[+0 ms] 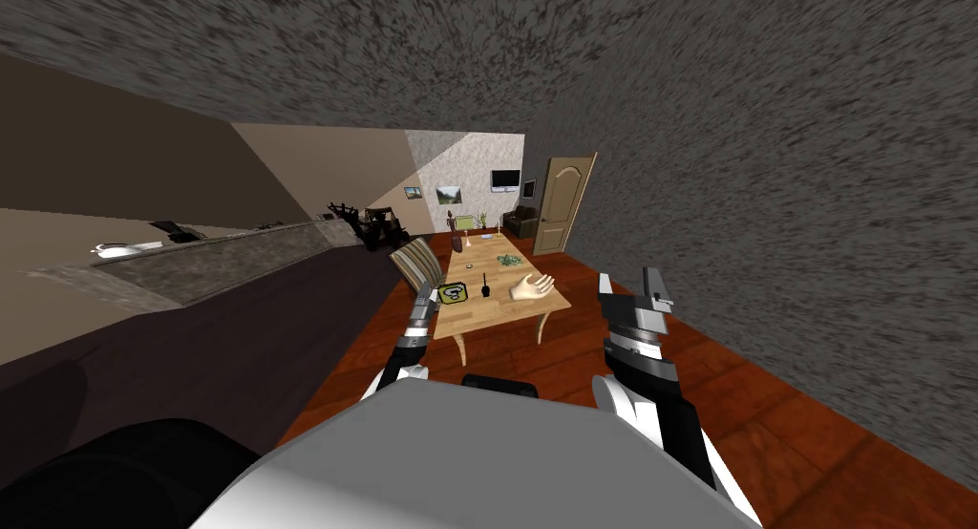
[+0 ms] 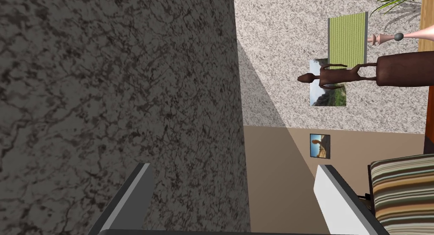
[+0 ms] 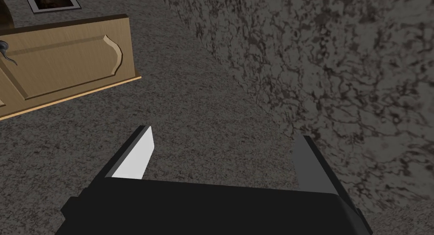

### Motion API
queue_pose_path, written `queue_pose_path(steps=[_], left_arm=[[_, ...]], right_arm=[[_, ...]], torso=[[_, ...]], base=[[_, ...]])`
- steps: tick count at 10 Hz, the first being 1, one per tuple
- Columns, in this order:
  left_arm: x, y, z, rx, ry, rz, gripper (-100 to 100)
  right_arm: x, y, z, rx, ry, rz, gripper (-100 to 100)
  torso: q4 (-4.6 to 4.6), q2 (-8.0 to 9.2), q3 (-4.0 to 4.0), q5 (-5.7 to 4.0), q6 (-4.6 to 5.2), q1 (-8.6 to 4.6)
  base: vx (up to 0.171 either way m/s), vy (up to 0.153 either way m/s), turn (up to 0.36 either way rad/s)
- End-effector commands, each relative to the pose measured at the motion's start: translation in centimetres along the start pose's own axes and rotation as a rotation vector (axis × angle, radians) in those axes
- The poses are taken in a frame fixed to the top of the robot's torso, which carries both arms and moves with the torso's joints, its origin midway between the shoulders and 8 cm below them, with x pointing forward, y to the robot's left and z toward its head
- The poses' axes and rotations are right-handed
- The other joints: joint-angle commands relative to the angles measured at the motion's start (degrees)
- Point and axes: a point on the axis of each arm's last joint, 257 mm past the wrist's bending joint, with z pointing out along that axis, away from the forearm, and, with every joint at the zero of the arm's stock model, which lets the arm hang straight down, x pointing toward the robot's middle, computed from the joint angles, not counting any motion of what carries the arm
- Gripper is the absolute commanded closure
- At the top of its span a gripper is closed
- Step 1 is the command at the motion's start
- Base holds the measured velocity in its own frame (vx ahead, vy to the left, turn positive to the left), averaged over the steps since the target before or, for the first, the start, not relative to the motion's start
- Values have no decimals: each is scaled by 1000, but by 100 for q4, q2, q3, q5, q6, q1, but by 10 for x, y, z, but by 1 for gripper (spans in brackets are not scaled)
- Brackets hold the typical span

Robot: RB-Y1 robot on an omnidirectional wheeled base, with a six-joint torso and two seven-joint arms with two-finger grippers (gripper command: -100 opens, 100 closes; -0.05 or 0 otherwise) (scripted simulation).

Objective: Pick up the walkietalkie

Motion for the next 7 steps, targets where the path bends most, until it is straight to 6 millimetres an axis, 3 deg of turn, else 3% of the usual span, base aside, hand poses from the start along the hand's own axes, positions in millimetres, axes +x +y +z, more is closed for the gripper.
queue_pose_path(steps=[1, 3, 7], left_arm=[[-3, 13, -2, -21, -3, 16, -100], [-14, 39, -13, -66, -21, 45, -100], [-28, 71, -26, -122, -42, 101, -100]], right_arm=[[0, 0, 0, 0, 0, 0, 0], [0, 0, 0, 0, 0, 0, 0], [0, 0, 0, 0, 0, 0, 0]], torso=[[0, 0, 0, 0, 0, 0], [-2, -9, -6, 0, 0, -1], [-4, -20, -11, 0, -3, 2]], base=[[-57, 7, -81], [-62, 7, -210], [-36, 9, -136]])
